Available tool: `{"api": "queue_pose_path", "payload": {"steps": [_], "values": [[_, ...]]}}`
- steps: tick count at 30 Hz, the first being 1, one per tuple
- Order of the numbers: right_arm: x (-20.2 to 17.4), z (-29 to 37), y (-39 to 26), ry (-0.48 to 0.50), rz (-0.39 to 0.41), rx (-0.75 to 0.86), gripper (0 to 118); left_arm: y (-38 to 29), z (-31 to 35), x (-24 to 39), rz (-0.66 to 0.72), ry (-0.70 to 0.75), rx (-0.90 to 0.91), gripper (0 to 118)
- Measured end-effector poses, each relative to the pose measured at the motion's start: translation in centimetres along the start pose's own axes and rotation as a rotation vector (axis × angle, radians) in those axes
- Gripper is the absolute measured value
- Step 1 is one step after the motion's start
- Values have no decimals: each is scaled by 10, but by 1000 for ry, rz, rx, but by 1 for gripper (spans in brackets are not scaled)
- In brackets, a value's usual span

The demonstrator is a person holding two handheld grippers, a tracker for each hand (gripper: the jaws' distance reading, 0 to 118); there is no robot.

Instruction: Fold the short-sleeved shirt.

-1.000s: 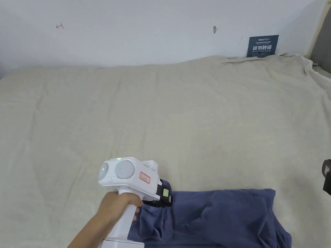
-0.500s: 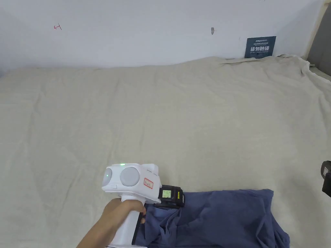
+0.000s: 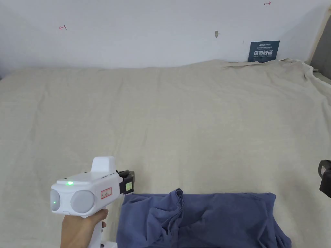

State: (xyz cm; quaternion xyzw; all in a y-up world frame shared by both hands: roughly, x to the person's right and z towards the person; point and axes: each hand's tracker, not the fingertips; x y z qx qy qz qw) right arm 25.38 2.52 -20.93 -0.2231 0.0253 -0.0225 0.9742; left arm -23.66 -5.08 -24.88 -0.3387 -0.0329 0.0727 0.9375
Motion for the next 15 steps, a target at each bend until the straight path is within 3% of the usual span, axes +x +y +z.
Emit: {"api": "queue_pose_path", "payload": {"steps": [1,15], "values": [[0,0,0,2,0,-1,0,-5,-1,-1,-3,-17,-6,1],[10,5,-7,-20,-8,-15,0,-79,-42,7,23,-41,-173,0]]}}
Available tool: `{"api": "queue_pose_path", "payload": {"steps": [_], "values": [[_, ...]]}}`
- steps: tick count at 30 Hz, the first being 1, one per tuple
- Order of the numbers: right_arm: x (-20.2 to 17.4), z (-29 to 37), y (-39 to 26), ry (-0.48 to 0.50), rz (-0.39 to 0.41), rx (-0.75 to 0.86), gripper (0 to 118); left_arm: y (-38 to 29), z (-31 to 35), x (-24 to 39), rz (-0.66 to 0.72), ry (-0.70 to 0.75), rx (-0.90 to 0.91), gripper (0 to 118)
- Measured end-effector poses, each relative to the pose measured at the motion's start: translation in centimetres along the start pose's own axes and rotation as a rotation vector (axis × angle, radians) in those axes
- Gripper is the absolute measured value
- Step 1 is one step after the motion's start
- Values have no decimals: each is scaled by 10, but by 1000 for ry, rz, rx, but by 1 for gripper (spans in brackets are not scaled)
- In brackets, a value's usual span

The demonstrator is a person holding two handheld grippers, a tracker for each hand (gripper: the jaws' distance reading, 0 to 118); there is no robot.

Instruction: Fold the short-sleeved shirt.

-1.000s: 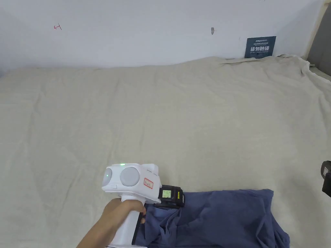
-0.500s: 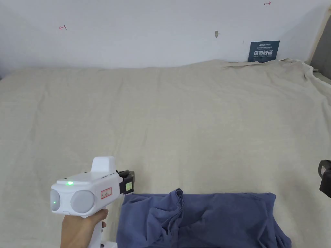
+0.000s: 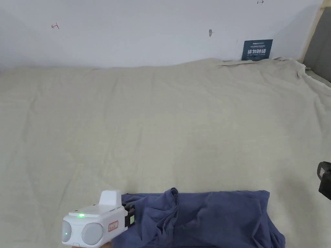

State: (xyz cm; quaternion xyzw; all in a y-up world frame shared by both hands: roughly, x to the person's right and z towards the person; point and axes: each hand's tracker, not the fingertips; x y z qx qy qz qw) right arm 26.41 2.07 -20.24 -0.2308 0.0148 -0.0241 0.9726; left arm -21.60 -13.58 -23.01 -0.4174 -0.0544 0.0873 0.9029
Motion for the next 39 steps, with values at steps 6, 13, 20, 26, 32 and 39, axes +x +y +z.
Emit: {"api": "queue_pose_path", "payload": {"steps": [6,13,20,26,32,39], "values": [[7,3,-3,-8,-18,-5,0,-14,-22,15,-17,-9,-58,0],[17,7,-4,-23,-25,-8,0,-23,-30,42,-26,-15,-53,0],[24,10,-6,-35,-34,-8,0,-25,-29,75,-80,-70,-31,0],[27,11,-9,-41,-44,-14,0,-31,-37,104,-116,-114,-43,0],[29,12,-11,-44,-44,-17,0,-31,-38,118,-141,-142,-49,0],[30,13,-11,-47,-46,-14,0,-28,-37,112,-124,-152,-56,0]]}}
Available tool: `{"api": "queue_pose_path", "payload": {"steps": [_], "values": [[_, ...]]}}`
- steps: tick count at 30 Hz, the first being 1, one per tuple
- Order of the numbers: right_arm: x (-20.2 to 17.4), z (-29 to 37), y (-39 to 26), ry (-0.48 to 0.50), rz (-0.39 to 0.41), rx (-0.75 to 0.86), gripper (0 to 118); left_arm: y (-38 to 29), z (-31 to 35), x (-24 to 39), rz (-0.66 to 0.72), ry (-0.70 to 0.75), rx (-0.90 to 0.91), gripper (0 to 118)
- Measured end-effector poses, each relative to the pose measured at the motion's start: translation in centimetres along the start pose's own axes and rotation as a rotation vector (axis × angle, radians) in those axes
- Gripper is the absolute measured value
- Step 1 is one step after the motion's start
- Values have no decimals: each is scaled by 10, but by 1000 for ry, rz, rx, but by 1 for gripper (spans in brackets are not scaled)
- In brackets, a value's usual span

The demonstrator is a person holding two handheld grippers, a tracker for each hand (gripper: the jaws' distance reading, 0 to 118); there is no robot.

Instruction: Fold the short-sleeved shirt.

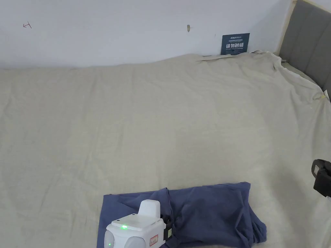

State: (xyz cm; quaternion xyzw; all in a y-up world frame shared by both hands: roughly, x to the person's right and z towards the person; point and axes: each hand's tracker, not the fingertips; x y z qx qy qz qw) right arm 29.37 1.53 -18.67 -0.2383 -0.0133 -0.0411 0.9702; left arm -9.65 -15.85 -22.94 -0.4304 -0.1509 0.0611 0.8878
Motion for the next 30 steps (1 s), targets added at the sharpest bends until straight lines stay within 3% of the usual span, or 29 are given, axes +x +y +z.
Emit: {"api": "queue_pose_path", "payload": {"steps": [14,21,24,26,28,30], "values": [[-14,0,10,27,16,24,0,65,88,-33,16,-11,217,0],[-21,0,11,40,28,26,0,77,118,-109,251,-130,150,0],[-23,-1,11,44,30,22,0,71,121,-138,292,-130,110,22],[-24,-2,11,43,33,17,0,64,118,-155,310,-128,74,65],[-25,-3,10,45,36,13,0,56,113,-167,351,-120,21,95],[-26,-3,10,44,39,10,0,45,104,-180,374,-140,-6,102]]}}
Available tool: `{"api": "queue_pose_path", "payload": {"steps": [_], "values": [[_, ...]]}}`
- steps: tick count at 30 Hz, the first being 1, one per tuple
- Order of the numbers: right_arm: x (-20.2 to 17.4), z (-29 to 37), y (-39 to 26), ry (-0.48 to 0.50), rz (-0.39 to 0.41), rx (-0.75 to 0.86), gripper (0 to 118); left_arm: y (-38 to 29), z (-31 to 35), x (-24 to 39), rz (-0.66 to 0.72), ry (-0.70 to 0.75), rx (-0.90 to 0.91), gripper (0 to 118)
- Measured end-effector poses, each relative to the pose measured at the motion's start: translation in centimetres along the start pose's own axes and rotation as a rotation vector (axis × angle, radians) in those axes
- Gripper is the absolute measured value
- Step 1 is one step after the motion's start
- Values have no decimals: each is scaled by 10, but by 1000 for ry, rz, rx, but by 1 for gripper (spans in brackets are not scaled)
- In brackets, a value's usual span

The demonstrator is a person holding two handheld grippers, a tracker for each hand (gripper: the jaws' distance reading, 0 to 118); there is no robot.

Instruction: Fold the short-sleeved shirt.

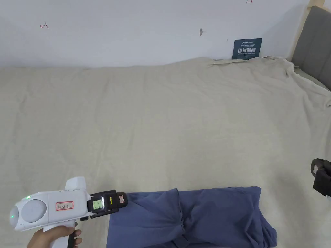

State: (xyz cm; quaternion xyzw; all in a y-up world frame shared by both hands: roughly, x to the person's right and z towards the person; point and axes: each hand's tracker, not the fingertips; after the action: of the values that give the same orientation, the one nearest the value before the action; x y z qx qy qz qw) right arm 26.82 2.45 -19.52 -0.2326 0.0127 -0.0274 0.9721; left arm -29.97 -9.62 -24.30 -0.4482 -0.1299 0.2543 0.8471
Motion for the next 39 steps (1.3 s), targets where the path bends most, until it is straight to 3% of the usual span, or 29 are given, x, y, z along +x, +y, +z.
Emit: {"api": "queue_pose_path", "payload": {"steps": [5,10,16,19,20,21,22,24,29,39], "values": [[-3,-1,0,1,7,-7,0,-11,-21,-29,106,-37,-76,102],[-3,-2,-2,-2,5,-14,0,-18,-40,-38,87,-46,-108,102],[-2,-2,-4,-7,5,-24,0,-21,-56,-37,89,-75,-130,91],[-1,-2,-5,-10,2,-26,0,-19,-60,-35,73,-69,-125,71],[0,-2,-5,-11,1,-26,0,-19,-62,-34,59,-59,-127,57],[0,-2,-5,-12,2,-26,0,-20,-63,-33,45,-51,-129,35],[0,-3,-5,-13,1,-26,0,-20,-66,-32,30,-34,-135,22],[1,-3,-5,-13,-2,-26,0,-23,-68,-30,26,-34,-142,14],[2,-4,-5,-13,-4,-27,0,-21,-66,-25,22,-16,-134,7],[0,-7,1,-1,2,-19,0,-6,-18,-27,27,56,-87,5]]}}
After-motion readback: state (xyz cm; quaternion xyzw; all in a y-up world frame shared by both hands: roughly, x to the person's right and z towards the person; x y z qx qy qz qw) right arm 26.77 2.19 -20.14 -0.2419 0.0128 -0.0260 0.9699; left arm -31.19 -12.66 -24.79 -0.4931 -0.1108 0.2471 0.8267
